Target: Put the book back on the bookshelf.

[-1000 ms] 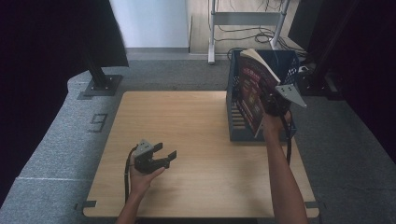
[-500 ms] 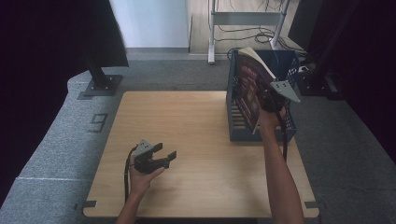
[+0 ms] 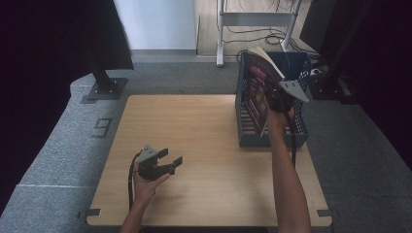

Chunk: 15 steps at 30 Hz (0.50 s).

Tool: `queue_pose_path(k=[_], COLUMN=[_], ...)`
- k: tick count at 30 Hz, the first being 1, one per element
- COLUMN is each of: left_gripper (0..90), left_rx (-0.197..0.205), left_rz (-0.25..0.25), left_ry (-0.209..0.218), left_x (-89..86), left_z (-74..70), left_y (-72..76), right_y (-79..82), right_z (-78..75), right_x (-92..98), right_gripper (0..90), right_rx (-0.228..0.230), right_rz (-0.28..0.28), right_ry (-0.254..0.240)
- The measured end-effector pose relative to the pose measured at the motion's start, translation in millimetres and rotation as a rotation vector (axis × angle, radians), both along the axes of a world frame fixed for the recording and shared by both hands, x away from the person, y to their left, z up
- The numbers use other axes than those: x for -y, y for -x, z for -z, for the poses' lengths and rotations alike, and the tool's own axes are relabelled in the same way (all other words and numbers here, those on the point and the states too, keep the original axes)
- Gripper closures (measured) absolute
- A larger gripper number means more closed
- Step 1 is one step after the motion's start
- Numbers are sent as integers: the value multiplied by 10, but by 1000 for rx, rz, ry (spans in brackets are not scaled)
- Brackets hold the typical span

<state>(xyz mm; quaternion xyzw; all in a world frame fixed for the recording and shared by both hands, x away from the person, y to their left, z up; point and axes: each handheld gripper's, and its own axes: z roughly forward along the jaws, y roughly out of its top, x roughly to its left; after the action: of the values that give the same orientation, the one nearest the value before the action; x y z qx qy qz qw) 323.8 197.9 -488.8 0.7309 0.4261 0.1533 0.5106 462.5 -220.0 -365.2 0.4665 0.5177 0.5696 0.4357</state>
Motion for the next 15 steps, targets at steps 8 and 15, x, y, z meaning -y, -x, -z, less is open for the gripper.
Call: queue_pose_path(k=[8, 15], left_gripper=[248, 248], left_rx=[-2, -3], left_rz=[-1, -1], left_ry=[1, 1], left_x=[-4, -14], left_z=[8, 8], left_y=[-9, -5], right_y=[-87, -153], right_z=[-7, 6], right_x=[-25, -63], right_gripper=[815, 815], right_rx=[-6, -8], right_rz=[7, 14], right_ry=[6, 20])
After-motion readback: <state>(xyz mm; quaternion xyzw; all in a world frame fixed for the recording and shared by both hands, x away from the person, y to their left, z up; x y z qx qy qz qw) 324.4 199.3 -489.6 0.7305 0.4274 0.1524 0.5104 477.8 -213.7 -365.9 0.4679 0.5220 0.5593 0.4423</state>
